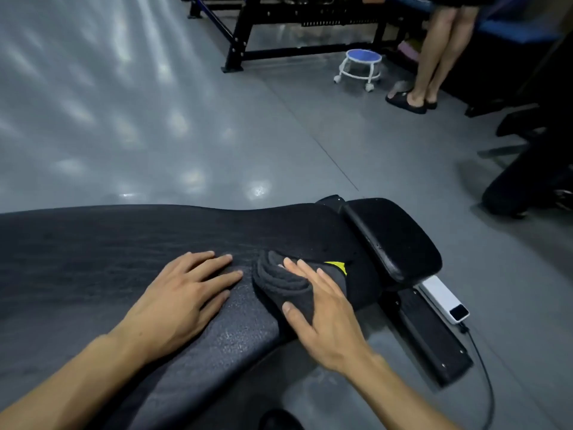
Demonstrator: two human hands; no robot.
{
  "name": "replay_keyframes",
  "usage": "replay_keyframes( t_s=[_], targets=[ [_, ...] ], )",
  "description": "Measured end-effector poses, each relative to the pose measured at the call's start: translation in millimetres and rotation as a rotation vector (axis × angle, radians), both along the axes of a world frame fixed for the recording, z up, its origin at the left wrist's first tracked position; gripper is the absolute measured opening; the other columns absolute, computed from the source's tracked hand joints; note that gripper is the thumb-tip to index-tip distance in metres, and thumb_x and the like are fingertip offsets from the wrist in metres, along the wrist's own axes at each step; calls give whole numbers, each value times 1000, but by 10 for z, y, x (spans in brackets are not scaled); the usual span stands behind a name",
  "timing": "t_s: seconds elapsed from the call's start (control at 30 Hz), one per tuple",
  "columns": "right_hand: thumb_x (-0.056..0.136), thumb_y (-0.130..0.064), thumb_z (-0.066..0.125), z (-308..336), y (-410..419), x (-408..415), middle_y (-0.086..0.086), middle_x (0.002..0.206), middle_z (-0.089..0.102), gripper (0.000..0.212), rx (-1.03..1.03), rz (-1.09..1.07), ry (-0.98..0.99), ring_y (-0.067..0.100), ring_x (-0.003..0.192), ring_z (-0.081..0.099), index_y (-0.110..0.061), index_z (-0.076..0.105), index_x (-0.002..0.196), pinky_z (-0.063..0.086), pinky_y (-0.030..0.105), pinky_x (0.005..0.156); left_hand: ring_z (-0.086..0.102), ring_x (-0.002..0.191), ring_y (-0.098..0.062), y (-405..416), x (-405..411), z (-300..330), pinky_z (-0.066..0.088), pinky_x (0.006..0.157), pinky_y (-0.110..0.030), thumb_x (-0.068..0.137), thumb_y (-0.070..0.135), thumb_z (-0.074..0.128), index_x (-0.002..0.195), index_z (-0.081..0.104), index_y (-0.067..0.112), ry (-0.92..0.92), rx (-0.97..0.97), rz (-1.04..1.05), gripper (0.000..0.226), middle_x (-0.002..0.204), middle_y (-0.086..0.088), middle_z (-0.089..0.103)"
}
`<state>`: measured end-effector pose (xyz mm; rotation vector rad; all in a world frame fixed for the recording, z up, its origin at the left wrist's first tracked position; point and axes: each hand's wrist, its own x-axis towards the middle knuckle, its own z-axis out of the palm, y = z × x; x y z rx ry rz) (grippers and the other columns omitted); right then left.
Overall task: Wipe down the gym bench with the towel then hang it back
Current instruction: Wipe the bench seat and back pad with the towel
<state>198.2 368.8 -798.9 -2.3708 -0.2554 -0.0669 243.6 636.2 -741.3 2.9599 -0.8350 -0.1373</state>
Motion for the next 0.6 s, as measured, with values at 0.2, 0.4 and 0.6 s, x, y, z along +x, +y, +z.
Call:
replay_keyframes(
  t_s=[0.2,0.4,0.6],
  targets=[
    [94,-61,41,-32,69,-117,-22,164,31,68,38,-75,37,-2,154,15,-41,32,158,16,33,128,41,143,-16,-11,-88,-111,31,119,-38,98,56,16,144,51,45,-65,34,42,58,155,16,45],
    [89,-64,36,46,-31,-385,-27,164,28,69,23,-62,138,0,155,12,-49,29,157,19,35,127,28,151,-12,-37,-168,-89,16,124,-36,91,59,-1,150,38,51,-54,57,65,71,162,19,31],
    [91,-60,35,-10,-288,-173,-29,162,30,63,-25,-5,166,-2,154,15,-53,31,154,20,33,127,32,150,-11,-39,-177,-124,17,124,-37,95,60,1,148,41,50,-84,57,75,68,160,19,35]
  ],
)
